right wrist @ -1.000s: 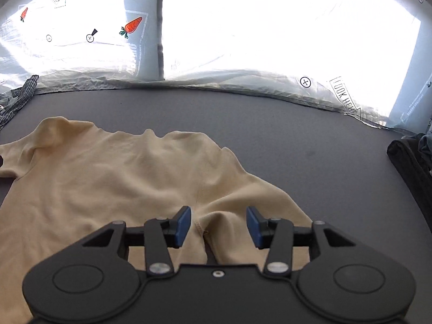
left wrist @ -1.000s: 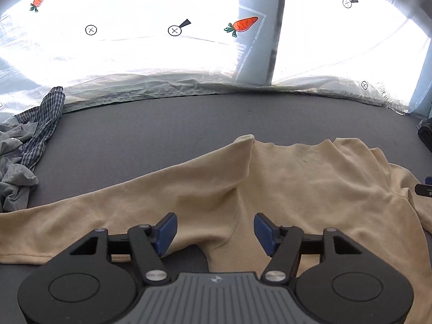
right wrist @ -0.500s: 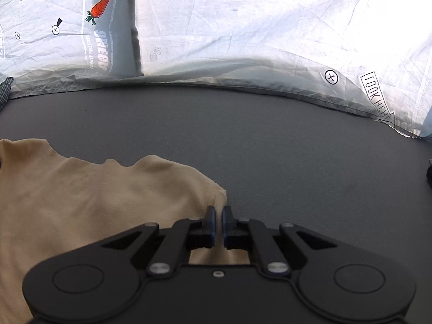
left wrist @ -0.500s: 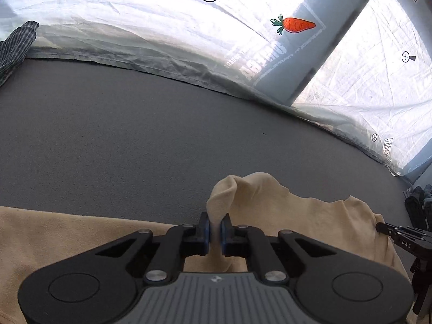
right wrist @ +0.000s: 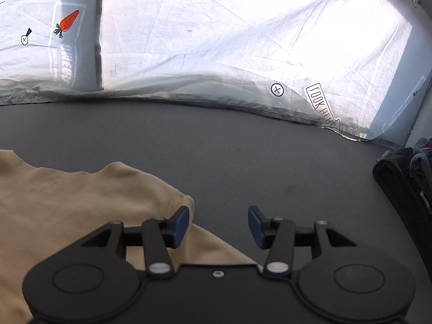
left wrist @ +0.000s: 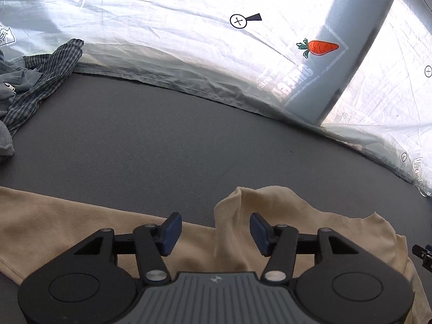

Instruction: Fold clothes

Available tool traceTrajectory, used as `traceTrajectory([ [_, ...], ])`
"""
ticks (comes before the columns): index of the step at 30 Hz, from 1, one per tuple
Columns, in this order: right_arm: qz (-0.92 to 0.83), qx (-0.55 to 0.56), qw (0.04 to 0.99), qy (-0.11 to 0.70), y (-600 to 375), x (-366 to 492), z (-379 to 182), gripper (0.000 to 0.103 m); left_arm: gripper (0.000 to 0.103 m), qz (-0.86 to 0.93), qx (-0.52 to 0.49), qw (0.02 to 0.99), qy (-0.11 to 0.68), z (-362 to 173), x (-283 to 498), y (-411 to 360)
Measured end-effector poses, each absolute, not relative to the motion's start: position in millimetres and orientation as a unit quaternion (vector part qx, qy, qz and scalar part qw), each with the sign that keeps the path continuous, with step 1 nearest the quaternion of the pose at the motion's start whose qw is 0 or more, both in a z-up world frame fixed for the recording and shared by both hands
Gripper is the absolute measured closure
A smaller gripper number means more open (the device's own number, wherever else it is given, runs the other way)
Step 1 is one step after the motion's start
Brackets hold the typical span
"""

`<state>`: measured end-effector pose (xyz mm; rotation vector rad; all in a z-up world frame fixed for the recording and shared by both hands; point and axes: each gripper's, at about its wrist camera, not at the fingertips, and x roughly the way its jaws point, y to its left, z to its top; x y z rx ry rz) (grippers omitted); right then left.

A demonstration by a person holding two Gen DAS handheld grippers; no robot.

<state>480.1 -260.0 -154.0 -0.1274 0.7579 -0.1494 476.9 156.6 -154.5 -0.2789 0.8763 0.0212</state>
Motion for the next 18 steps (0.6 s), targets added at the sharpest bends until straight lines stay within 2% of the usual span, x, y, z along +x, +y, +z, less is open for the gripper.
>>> traceTrajectory([
  [1,-0.085,-0.058,0.925,0.367,-267.5,465.6,-150.9,0.045,0.035,0.012,-0.141,0.896,0.421,-147.9,462.6,156.3],
  [5,-0.139,-0.039,0.92,0.365,-302.0,398.2,-151.0,0.033,0.034,0.027,-0.126,0.888,0.441,-140.6,402.6,151.3],
  [12,-0.25,-0.014,0.886,0.391,-370.7,268.1,-181.7,0.029,0.034,0.04,-0.115,0.851,0.511,-164.7,288.3,106.2],
  [14,-0.269,0.004,0.88,0.391,-388.4,245.2,-186.5,0.024,0.034,0.047,-0.112,0.843,0.524,-169.6,263.7,97.7],
  [18,-0.286,0.046,0.873,0.392,-421.8,220.7,-195.2,0.023,0.033,0.067,-0.122,0.836,0.531,-173.2,237.3,93.6],
])
